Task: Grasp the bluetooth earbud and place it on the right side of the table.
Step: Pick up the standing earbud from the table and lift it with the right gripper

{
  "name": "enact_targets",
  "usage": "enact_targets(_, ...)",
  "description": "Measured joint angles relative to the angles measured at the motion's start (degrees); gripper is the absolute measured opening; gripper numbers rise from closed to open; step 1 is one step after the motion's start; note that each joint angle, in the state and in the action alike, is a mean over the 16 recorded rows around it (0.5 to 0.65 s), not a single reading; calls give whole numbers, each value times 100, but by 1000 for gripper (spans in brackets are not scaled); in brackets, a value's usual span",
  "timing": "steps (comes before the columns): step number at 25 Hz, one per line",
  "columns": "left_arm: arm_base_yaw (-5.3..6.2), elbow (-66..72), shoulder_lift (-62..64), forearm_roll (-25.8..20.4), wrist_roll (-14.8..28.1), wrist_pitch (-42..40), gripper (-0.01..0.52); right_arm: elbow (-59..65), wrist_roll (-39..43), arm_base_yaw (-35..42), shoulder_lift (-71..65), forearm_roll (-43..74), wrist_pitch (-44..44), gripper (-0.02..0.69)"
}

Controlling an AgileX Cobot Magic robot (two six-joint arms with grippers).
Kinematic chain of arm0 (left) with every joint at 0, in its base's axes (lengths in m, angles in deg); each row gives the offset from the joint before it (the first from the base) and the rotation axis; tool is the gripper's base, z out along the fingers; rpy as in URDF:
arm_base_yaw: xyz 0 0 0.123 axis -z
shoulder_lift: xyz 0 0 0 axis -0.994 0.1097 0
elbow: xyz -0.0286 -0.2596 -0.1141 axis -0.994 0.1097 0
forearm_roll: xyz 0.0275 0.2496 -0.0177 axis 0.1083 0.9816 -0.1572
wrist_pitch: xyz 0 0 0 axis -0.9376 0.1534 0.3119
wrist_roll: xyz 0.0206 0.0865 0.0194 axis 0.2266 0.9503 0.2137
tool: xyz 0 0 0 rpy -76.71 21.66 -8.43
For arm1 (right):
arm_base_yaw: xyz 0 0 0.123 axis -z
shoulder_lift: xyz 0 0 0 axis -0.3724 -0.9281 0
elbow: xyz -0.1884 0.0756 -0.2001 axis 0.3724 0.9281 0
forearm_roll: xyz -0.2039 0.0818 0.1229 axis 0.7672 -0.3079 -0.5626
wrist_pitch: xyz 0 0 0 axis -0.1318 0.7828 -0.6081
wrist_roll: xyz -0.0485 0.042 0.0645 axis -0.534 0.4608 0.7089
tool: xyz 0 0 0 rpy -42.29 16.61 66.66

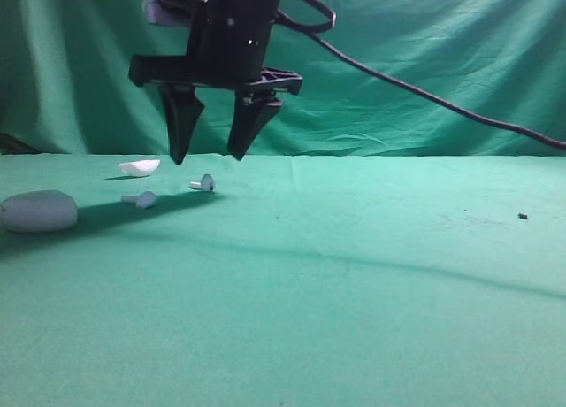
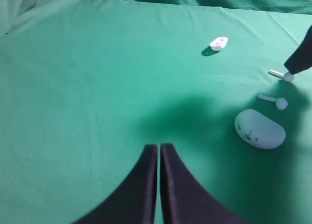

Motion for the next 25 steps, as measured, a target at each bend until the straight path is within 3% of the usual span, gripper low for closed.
enact_targets(12,0,0,0,0,0,0,0,-242,35,-1,-455,115,-201,413)
enact_targets(25,0,0,0,0,0,0,0,-305,54,-1,-513,97,-235,138)
